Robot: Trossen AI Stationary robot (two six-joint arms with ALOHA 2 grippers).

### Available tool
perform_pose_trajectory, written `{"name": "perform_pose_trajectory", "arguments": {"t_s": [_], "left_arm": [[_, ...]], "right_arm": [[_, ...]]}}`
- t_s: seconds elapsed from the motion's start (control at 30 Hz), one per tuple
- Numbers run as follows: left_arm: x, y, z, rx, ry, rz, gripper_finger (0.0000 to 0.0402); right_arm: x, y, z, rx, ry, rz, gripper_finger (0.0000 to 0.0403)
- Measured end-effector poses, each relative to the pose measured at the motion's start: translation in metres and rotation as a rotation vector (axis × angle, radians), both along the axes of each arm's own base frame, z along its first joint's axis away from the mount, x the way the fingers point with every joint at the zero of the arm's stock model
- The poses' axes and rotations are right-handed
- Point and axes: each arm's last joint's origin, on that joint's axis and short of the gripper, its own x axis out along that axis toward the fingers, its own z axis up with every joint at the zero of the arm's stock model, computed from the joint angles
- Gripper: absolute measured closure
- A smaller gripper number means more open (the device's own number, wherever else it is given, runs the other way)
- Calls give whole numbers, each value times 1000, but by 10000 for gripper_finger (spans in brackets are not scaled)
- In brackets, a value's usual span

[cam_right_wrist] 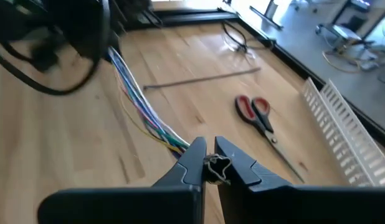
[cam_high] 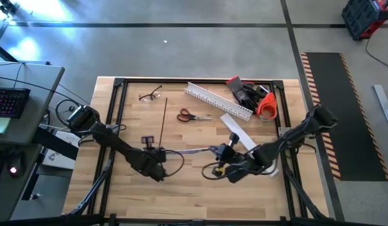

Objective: Ziptie cables
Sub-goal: Prepare the cable wires

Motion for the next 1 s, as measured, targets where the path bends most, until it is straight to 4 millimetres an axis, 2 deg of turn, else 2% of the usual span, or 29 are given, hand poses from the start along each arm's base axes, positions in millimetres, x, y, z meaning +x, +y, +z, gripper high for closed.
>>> {"name": "perform_pose_trajectory", "arguments": {"t_s": [0.1, 0.27, 0.43, 0.57, 0.87, 1.0], "left_arm": [[-9, -3, 1, -15, 77, 6, 401], [-8, -11, -3, -32, 55, -36, 401], [-6, -10, -28, -66, -42, -51, 401], [-10, -7, -45, -91, -105, -59, 401], [-14, -1, -53, -47, -117, -67, 401], [-15, -1, -53, -57, -102, -62, 391]], "right_arm": [[4, -1, -9, 5, 17, -24, 400], [2, -2, -25, 11, 81, -78, 400], [-8, -8, -41, 4, 182, -171, 400], [-11, -10, -52, -2, 192, -220, 400], [-34, -20, -111, 202, 187, -217, 400], [-45, -24, -126, 270, 211, -236, 400]]}}
